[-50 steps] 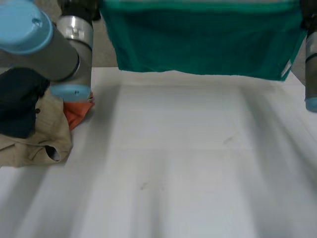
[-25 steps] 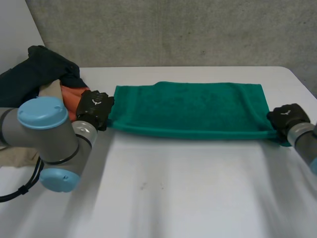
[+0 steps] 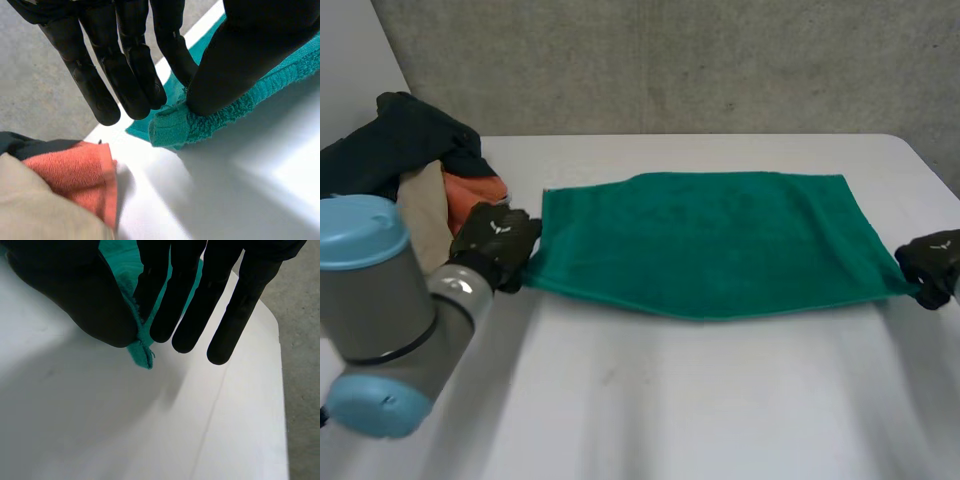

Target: Fold the laundry.

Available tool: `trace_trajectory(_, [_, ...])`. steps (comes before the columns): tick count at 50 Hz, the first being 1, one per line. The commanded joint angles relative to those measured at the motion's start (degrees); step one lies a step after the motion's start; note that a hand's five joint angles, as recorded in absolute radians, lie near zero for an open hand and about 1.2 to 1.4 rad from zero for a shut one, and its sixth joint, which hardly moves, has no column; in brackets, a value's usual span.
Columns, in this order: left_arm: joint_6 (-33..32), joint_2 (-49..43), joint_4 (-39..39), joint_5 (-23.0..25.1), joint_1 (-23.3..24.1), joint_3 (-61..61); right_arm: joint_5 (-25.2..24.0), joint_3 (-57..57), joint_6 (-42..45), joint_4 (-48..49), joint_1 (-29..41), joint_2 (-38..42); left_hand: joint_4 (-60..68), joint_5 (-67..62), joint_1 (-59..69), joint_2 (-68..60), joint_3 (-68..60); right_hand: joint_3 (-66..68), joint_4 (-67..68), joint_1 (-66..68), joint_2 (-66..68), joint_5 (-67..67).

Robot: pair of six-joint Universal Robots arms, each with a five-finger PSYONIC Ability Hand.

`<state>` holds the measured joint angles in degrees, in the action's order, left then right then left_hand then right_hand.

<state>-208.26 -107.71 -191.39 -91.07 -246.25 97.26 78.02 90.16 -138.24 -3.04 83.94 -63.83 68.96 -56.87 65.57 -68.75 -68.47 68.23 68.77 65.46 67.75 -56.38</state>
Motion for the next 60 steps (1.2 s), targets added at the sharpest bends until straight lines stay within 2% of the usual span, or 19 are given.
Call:
trace_trajectory(1, [-2.3, 10.9, 11.9, 0.1, 0.2, 8.3, -0.8, 6.3, 15.6, -12.7, -5.3, -8.3, 11.0, -13.1, 14.4, -11.3, -11.5, 11.8, 11.2, 14.5, 12.3, -13.6])
trace_trajectory(5, [-7.6, 13.5, 21.0, 0.1, 0.1, 11.3, -0.1, 10.3, 25.0, -19.4, -10.7, -11.7, 11.0, -13.1, 14.4, -11.3, -11.5, 11.8, 11.2, 14.5, 12.3, -13.6])
trace_trajectory(8, [-10.1, 13.1, 24.2, 0.1, 0.1, 12.2, -0.2, 11.7, 28.8, -21.7, -12.6, -12.4, 11.0, -13.1, 14.4, -11.3, -11.5, 11.8, 11.2, 14.5, 12.3, -13.6])
trace_trajectory(12, [-11.2, 10.1, 22.7, -0.1, 0.8, 10.4, -0.5, 11.4, 26.6, -18.8, -11.8, -12.2, 11.0, -13.1, 14.4, -11.3, -11.5, 11.8, 11.2, 14.5, 12.3, -13.6])
trace_trajectory(16, [-10.9, 2.7, 16.5, -0.4, 0.8, 3.4, -0.5, 8.4, 21.9, -11.8, -7.1, -11.1, 11.0, -13.1, 14.4, -11.3, -11.5, 11.8, 11.2, 14.5, 12.3, -13.6])
trace_trajectory(23, [-7.7, -7.8, 9.2, -1.3, 1.6, -10.2, 0.5, -1.9, 16.1, 1.6, 2.5, -0.7, 11.0, -13.1, 14.4, -11.3, -11.5, 11.8, 11.2, 14.5, 12.3, -13.6])
trace_trajectory(26, [-5.9, -13.7, 7.2, -4.2, 1.7, -17.4, 1.2, -7.1, 15.8, 6.4, 5.2, 4.3, 11.0, -13.1, 14.4, -11.3, -11.5, 11.8, 11.2, 14.5, 12.3, -13.6])
trace_trajectory(32, [-5.8, -24.7, 6.3, -10.8, 2.3, -32.0, 2.9, -17.7, 15.9, 14.0, 8.1, 13.6, 11.0, -13.1, 14.4, -11.3, -11.5, 11.8, 11.2, 14.5, 12.3, -13.6])
trace_trajectory(38, [-6.1, -33.3, 4.6, -11.1, 2.4, -44.1, 4.3, -28.1, 16.1, 18.9, 9.0, 22.9, 11.0, -13.1, 14.4, -11.3, -11.5, 11.8, 11.2, 14.5, 12.3, -13.6])
trace_trajectory(45, [-6.3, -42.4, 3.6, -11.4, 2.4, -57.3, 4.4, -35.4, 15.9, 21.0, 9.6, 29.8, 11.0, -13.1, 14.4, -11.3, -11.5, 11.8, 11.2, 14.5, 12.3, -13.6])
trace_trajectory(46, [-6.3, -42.9, 3.6, -11.3, 2.4, -58.0, 4.4, -35.9, 15.6, 21.5, 10.2, 30.8, 11.0, -13.1, 14.4, -11.3, -11.5, -21.8, -22.3, -19.0, -21.3, 20.0])
trace_trajectory(47, [-6.2, -43.5, 3.6, -11.1, 2.4, -58.9, 4.4, -35.9, 15.5, 21.8, 10.5, 31.0, -16.9, 14.8, -13.5, 16.7, 16.4, -51.1, -51.7, -48.4, -50.6, 49.3])
trace_trajectory(48, [-6.3, -43.6, 3.6, -11.3, 2.4, -59.1, 4.4, -35.8, 15.5, 22.2, 10.8, 31.1, -40.5, 38.4, -37.1, 40.3, 40.0, -58.2, -58.8, -55.5, -57.7, 56.4])
trace_trajectory(49, [-6.3, -43.5, 3.5, -11.4, 2.5, -59.0, 4.4, -35.8, 15.4, 22.6, 11.1, 31.1, -58.9, 56.8, -55.5, 58.7, 58.4, -58.2, -58.8, -55.5, -57.7, 56.4])
trace_trajectory(53, [-6.0, -42.2, 3.7, -11.8, 3.9, -58.3, 4.8, -33.4, 11.8, 23.3, 11.5, 28.8, -57.9, 55.8, -54.5, 57.7, 57.4, -58.2, -58.8, -55.5, -57.7, 56.4])
trace_trajectory(60, [-4.3, -32.5, 3.8, -12.3, 5.3, -45.6, 3.5, -21.4, 0.3, 19.7, 10.3, 14.7, -58.1, 56.0, -54.7, 57.9, 57.6, -58.2, -58.8, -55.5, -57.7, 56.4])
